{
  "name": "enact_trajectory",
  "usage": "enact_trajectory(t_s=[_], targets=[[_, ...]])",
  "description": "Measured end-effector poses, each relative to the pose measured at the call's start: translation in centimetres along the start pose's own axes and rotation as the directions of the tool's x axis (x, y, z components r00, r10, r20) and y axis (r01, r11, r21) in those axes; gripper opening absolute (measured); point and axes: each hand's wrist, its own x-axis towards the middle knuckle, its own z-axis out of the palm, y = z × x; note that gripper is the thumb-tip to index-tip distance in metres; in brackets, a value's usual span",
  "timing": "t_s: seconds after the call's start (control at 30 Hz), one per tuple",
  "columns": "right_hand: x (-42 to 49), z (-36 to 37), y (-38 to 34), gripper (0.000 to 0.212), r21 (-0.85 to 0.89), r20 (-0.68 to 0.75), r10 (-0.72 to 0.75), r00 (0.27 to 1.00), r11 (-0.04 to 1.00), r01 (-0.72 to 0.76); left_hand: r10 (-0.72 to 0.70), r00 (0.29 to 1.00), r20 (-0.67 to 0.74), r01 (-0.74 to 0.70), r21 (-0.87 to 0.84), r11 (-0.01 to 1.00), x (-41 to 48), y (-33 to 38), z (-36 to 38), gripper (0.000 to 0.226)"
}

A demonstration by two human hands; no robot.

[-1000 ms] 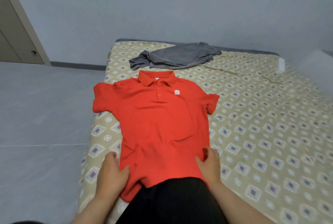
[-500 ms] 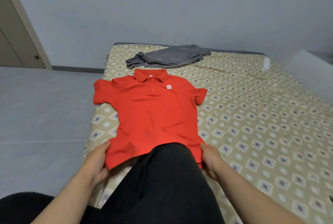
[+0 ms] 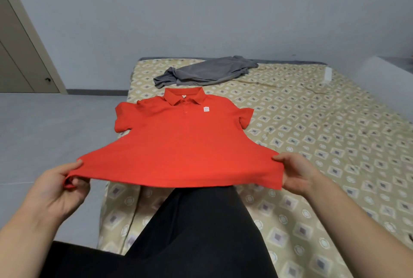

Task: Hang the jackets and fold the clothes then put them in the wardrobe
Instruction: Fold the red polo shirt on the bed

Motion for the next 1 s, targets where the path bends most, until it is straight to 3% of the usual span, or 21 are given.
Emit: enact_trajectory(t_s=[0.07, 0.13, 0.2, 0.27, 0.33, 0.37, 0.43, 0.47, 0.57, 0.77, 0.83, 0.9, 1.0], targets=[[-0.3, -0.5, -0.6, 0.019, -0.069, -0.074, 0.012, 0.997, 0.997, -0.017, -0.026, 0.993, -0.111, 0.042, 0.146, 0.988, 0.0, 0.0, -1.2, 0.022], [0.3, -1.2, -0.1, 0.004, -0.203, -0.229, 0.001, 0.973, 0.978, -0.049, -0.028, 0.969, -0.244, 0.132, 0.422, 0.897, 0.8, -0.9, -2.6, 0.024], [1.0, -1.9, 1.3, 0.011, -0.436, -0.276, -0.008, 0.961, 0.892, -0.118, 0.010, 0.951, -0.310, 0.225, 0.712, 0.665, 1.9, -2.3, -3.9, 0.024], [1.2, -2.2, 3.1, 0.014, -0.718, -0.230, 0.042, 0.972, 0.667, -0.199, 0.007, 0.957, -0.291, 0.266, 0.883, 0.387, 2.9, -3.7, -4.6, 0.019], [1.5, -2.0, 4.0, 0.016, -0.881, -0.183, 0.081, 0.980, 0.429, -0.200, 0.065, 0.963, -0.260, 0.247, 0.955, 0.166, 3.8, -4.5, -4.0, 0.009], [1.9, -1.9, 4.1, 0.016, -0.904, -0.178, 0.073, 0.981, 0.383, -0.193, 0.141, 0.967, -0.213, 0.209, 0.977, 0.046, 4.2, -4.7, -3.3, 0.004], [2.9, -1.3, 4.0, 0.007, -0.899, -0.175, -0.004, 0.985, 0.407, -0.159, 0.246, 0.969, -0.029, 0.083, 0.974, -0.212, 4.8, -4.8, -1.5, 0.008], [3.7, -0.8, 3.9, 0.005, -0.895, -0.160, -0.064, 0.985, 0.430, -0.117, 0.255, 0.965, 0.063, -0.001, 0.972, -0.236, 5.1, -4.9, -0.6, 0.013], [6.6, 0.9, 3.5, 0.003, -0.904, -0.069, -0.231, 0.971, 0.425, 0.037, 0.166, 0.953, 0.253, -0.224, 0.959, -0.172, 6.7, -5.7, 2.5, 0.022], [12.8, 4.6, 3.9, 0.041, -0.972, 0.161, -0.370, 0.915, 0.102, 0.213, 0.000, 0.939, 0.343, -0.326, 0.892, -0.313, 12.4, -8.6, 7.0, 0.041], [14.8, 4.9, 4.4, 0.043, -0.978, 0.206, -0.383, 0.900, -0.040, 0.207, -0.001, 0.955, 0.296, -0.273, 0.882, -0.383, 14.2, -9.7, 7.4, 0.054], [16.5, 5.0, 4.6, 0.044, -0.967, 0.243, -0.399, 0.884, -0.173, 0.188, 0.092, 0.971, 0.220, -0.151, 0.867, -0.475, 16.1, -10.3, 7.3, 0.064], [18.7, 4.4, 4.7, 0.048, -0.953, 0.240, -0.470, 0.850, -0.280, 0.114, 0.196, 0.967, 0.165, -0.034, 0.843, -0.537, 18.7, -11.9, 8.0, 0.075]])
